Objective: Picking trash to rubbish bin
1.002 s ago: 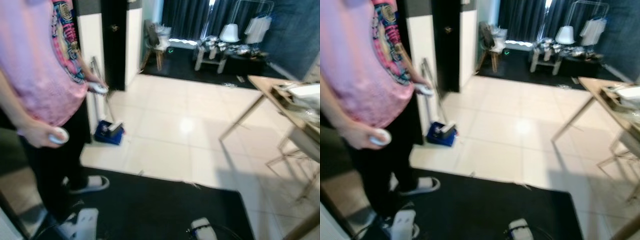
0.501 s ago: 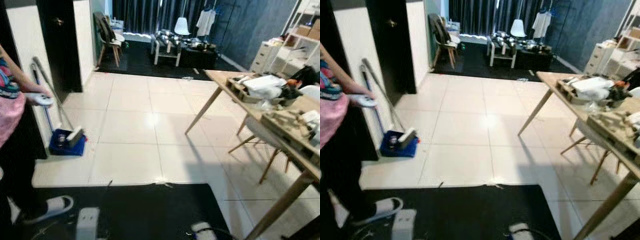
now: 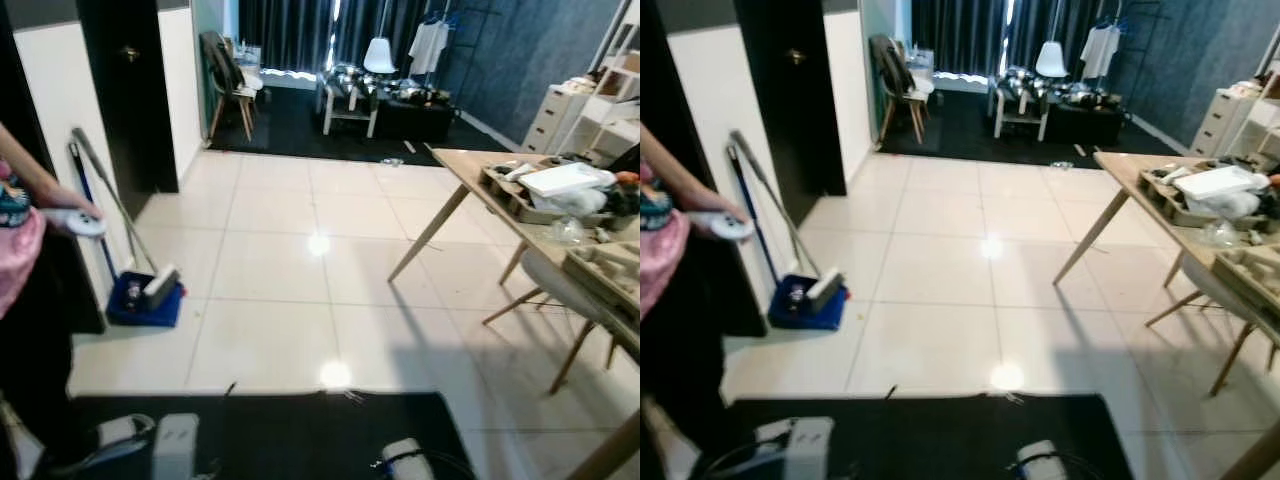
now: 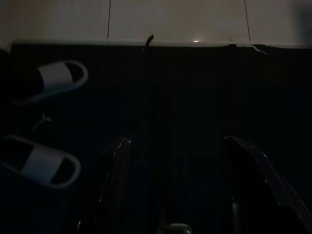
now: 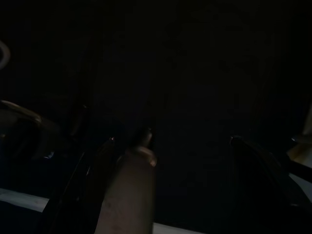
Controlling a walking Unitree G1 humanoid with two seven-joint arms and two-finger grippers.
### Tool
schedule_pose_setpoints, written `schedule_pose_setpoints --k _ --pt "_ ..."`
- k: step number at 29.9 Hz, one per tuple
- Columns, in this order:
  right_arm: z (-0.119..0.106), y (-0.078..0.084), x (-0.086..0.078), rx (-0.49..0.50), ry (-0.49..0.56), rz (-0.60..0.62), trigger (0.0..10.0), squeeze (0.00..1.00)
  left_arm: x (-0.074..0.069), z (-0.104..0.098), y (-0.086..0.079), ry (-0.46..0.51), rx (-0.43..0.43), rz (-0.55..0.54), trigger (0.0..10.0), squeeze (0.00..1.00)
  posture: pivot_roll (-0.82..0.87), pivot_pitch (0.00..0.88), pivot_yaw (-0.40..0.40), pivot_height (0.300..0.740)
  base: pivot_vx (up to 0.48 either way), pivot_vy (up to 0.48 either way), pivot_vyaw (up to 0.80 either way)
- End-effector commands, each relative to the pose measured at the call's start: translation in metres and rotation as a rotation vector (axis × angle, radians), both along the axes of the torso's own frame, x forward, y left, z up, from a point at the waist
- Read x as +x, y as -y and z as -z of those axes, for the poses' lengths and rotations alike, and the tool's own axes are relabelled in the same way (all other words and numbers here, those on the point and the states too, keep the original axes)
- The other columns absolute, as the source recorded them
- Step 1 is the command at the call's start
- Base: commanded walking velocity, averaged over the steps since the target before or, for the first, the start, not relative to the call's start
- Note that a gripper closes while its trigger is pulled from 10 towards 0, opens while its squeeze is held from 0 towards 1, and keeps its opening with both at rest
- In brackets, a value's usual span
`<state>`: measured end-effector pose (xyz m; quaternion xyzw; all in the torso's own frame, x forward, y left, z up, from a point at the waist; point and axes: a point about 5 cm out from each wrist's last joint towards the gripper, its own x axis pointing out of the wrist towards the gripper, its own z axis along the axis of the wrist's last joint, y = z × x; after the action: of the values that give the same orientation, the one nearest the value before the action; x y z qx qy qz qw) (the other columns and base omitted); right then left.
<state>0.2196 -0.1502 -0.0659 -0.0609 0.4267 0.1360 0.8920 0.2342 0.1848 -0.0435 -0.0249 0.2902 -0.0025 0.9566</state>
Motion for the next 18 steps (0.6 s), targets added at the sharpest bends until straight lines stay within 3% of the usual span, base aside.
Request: schedule_pose_setpoints --k 1,10,18 --pt "0.0029 0.0111 -0.0052 -0.029 -0.021 0.008 10.0 0.00 -0.0046 0.0038 0.0020 -0.020 -0.003 0.003 10.0 0.00 0.04 0.047 -0.083 0.740 0.296 0.000 0.00" --pt "0.0026 0.0119 -0.0047 -0.036 -0.022 -0.001 10.0 0.00 -0.0052 0.0042 0.0024 -0.020 -0.006 0.003 10.0 0.00 0.04 0.038 -0.086 0.740 0.298 0.000 0.00" --pt "0.0029 0.0132 -0.0053 -0.039 -0.024 0.000 10.0 0.00 -0.0052 0.0042 0.0029 -0.020 -0.007 0.005 10.0 0.00 0.04 0.039 -0.085 0.740 0.298 0.000 -0.73"
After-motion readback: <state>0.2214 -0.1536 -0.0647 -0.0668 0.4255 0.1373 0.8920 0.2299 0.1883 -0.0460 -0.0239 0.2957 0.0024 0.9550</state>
